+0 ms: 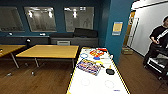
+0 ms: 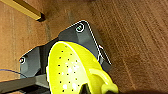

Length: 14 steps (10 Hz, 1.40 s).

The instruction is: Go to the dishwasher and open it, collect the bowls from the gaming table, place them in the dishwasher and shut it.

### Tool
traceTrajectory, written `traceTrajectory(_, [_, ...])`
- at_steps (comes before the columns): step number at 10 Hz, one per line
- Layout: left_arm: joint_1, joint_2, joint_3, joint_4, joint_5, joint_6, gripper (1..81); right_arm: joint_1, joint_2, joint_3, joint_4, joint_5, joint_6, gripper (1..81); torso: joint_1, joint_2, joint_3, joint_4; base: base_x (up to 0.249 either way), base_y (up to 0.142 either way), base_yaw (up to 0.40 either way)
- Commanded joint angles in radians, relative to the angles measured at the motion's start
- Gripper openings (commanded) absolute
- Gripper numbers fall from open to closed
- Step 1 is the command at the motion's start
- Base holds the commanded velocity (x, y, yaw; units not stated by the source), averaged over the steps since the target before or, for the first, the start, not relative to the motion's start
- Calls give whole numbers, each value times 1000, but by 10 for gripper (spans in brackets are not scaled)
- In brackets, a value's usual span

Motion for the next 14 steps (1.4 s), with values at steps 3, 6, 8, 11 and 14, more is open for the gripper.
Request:
traceTrajectory(3, [-34, 52, -98, 39, 30, 9, 10, 32, -37, -62, -18, -35, 5, 10, 0, 0, 0, 0, -108, 0, 0])
traceTrajectory(6, [-34, 60, -98, 47, 30, 9, 10, 50, -35, -96, -20, -82, 5, 10, -1, -1, 0, 0, -108, 0, 0])
traceTrajectory(8, [-28, 63, -98, 50, 30, 9, 10, 83, -19, -99, -38, -157, 4, 10, -1, -1, 0, 0, -108, 0, 0])
traceTrajectory(11, [-23, 63, -100, 50, 31, 9, 10, 123, 9, -92, -60, -228, 4, 10, -1, -1, 0, 0, -108, 0, 0])
traceTrajectory(14, [-23, 67, -103, 49, 31, 9, 10, 123, 24, -73, -77, -266, 4, 10, -1, -1, 0, 0, -108, 0, 0])
